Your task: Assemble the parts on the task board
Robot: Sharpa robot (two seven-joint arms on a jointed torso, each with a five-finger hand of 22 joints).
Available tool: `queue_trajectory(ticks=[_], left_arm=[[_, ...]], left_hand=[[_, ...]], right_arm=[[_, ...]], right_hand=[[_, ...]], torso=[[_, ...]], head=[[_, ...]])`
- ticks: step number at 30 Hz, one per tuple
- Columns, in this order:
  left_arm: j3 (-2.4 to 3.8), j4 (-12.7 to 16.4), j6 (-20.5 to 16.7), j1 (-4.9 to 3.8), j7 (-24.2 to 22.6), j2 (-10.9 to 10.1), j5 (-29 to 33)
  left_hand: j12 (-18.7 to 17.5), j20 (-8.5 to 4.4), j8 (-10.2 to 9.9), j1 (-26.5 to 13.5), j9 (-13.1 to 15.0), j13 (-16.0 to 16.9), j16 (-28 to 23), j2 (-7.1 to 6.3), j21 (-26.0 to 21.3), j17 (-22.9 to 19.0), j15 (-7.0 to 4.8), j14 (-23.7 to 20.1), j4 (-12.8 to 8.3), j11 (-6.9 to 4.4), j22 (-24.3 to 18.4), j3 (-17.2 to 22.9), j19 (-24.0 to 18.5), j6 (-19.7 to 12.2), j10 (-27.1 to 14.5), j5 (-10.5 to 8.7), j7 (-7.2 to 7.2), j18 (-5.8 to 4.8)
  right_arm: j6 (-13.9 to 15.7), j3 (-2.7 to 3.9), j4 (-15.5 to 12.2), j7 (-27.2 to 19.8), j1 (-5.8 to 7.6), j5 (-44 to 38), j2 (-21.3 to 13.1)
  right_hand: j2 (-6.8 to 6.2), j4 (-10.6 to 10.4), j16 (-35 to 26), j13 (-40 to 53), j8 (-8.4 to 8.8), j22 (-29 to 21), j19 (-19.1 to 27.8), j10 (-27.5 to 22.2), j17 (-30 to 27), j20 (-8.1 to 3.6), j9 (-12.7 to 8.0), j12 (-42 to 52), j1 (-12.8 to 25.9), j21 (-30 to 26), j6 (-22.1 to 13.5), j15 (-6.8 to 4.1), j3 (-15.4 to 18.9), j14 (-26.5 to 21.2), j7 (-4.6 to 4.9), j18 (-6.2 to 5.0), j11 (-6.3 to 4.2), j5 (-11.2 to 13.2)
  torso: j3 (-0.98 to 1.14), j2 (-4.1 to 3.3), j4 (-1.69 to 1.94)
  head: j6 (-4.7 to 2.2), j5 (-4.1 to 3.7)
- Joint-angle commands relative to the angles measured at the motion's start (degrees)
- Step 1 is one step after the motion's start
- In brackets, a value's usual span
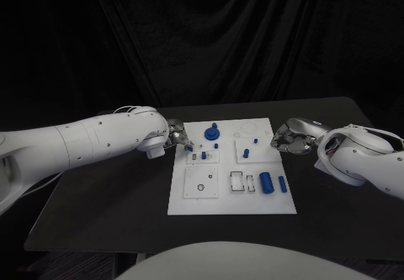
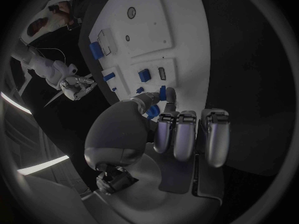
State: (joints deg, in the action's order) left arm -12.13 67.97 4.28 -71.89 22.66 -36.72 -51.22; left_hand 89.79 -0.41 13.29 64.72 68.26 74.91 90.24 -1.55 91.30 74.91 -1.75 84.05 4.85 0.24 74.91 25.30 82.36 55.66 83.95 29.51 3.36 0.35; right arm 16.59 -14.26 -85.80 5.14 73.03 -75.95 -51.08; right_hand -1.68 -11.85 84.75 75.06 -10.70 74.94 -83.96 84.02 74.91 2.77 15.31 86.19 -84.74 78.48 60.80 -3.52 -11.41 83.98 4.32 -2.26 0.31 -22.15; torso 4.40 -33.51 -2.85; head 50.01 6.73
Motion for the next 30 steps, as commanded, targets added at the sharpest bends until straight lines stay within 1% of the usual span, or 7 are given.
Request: queue_trajectory(ticks=[1, 4, 9, 15, 21, 25, 30], left_arm=[[0.03, 0.33, 1.88, -0.08, 0.86, 0.03, 1.94], [0.03, 0.57, 2.19, -0.05, 1.08, 0.01, 2.56], [0.03, 0.86, 2.50, 0.07, 1.34, 0.06, 3.12], [0.03, 0.74, 2.65, 0.28, 1.46, 0.26, 3.31], [0.03, 0.62, 2.74, 0.39, 1.44, 0.30, 3.35], [0.03, 0.43, 3.00, 0.45, 1.47, 0.34, 3.36], [0.03, 0.47, 3.22, 0.55, 1.58, 0.27, 3.37]], left_hand=[[0.21, -0.30, -0.20, -0.65, 0.06, 15.09, -0.24, -0.07, -0.15, 15.09, -0.29, 5.95, -0.08, -0.43, 12.93, 0.35, 0.10, 0.38, 6.05, -0.64, -0.11, 0.47], [0.21, -0.30, -0.20, -0.64, 0.07, 15.09, -0.24, -0.03, -0.15, 15.09, -0.29, 5.95, -0.08, -0.44, 12.93, 0.39, 0.10, 0.39, 6.05, -0.68, -0.12, 0.47], [0.21, -0.30, -0.20, -0.63, 0.07, 15.09, -0.24, -0.01, -0.14, 15.09, -0.29, 5.95, -0.09, -0.45, 12.91, 0.41, 0.04, 0.39, 6.05, -0.70, -0.12, 0.48], [0.21, -0.31, -0.22, -0.58, 0.07, 15.09, -0.24, 0.08, -0.11, 15.09, -0.29, 5.95, -0.13, -0.46, 12.85, 0.52, -0.16, 0.39, 6.05, -0.77, -0.15, 0.50], [0.21, -0.31, -0.22, -0.58, 0.07, 15.09, -0.24, 0.08, -0.11, 15.09, -0.29, 5.95, -0.13, -0.46, 12.85, 0.52, -0.16, 0.39, 6.05, -0.77, -0.15, 0.50], [0.21, -0.32, -0.24, -0.55, 0.08, 15.09, -0.24, 0.11, -0.07, 15.09, -0.30, 5.95, -0.16, -0.47, 12.78, 0.58, -0.40, 0.37, 6.05, -0.80, -0.15, 0.52], [0.21, -0.32, -0.24, -0.55, 0.08, 15.09, -0.24, 0.12, -0.05, 15.09, -0.30, 5.95, -0.16, -0.47, 12.74, 0.60, -0.53, 0.37, 6.05, -0.81, -0.15, 0.54]], right_arm=[[0.77, 0.05, 0.01, -0.14, -0.23, 0.22, -0.04], [0.66, 0.05, 0.00, -0.10, -0.28, 0.22, -0.09], [0.51, 0.05, 0.03, -0.05, -0.32, 0.23, -0.13], [0.45, 0.05, 0.04, -0.08, -0.34, 0.23, -0.03], [0.37, 0.05, 0.07, -0.06, -0.35, 0.23, -0.02], [0.30, 0.05, 0.13, -0.04, -0.35, 0.23, 0.04], [0.24, 0.05, 0.19, -0.06, -0.36, 0.23, 0.14]], right_hand=[[0.24, -0.07, -0.28, 7.83, 0.19, 10.92, -0.84, 1.36, 6.01, -0.41, 0.08, -0.33, 0.18, -0.33, -0.18, -0.45, -0.31, 4.16, 0.03, -0.68, -0.51, -0.31], [0.24, -0.07, -0.28, 7.83, 0.19, 10.92, -0.84, 1.36, 6.01, -0.41, 0.08, -0.33, 0.18, -0.33, -0.18, -0.45, -0.31, 4.16, 0.03, -0.68, -0.51, -0.31], [0.24, -0.07, -0.28, 7.83, 0.19, 10.92, -0.84, 1.36, 6.01, -0.41, 0.08, -0.33, 0.18, -0.33, -0.18, -0.45, -0.31, 4.16, 0.03, -0.68, -0.51, -0.31], [0.24, -0.07, -0.28, 7.83, 0.19, 10.92, -0.84, 1.36, 6.01, -0.41, 0.08, -0.33, 0.18, -0.33, -0.18, -0.45, -0.31, 4.16, 0.03, -0.68, -0.51, -0.31], [0.21, -0.05, -0.32, 7.80, 0.19, 10.89, -0.81, 1.34, 5.94, -0.41, 0.12, -0.36, 0.22, -0.43, -0.16, -0.45, -0.33, 4.15, 0.04, -0.70, -0.51, -0.44], [0.21, -0.05, -0.32, 7.80, 0.19, 10.89, -0.81, 1.34, 5.94, -0.41, 0.12, -0.36, 0.22, -0.43, -0.16, -0.45, -0.33, 4.15, 0.04, -0.70, -0.51, -0.44], [0.21, -0.05, -0.32, 7.80, 0.19, 10.89, -0.81, 1.34, 5.94, -0.41, 0.12, -0.36, 0.22, -0.43, -0.16, -0.45, -0.33, 4.15, 0.04, -0.70, -0.51, -0.44]], torso=[[-0.12, -0.17, 0.04], [-0.17, -0.21, 0.01], [-0.15, -0.18, -0.14], [-0.17, -0.27, -0.31], [-0.16, -0.29, -0.22], [-0.07, -0.18, -0.27], [-0.12, -0.14, -0.37]], head=[[-0.01, -0.09], [-0.01, -0.08], [-0.01, 0.31], [-0.01, 0.39], [-0.01, 0.32], [-0.01, 0.43], [-0.01, 0.49]])
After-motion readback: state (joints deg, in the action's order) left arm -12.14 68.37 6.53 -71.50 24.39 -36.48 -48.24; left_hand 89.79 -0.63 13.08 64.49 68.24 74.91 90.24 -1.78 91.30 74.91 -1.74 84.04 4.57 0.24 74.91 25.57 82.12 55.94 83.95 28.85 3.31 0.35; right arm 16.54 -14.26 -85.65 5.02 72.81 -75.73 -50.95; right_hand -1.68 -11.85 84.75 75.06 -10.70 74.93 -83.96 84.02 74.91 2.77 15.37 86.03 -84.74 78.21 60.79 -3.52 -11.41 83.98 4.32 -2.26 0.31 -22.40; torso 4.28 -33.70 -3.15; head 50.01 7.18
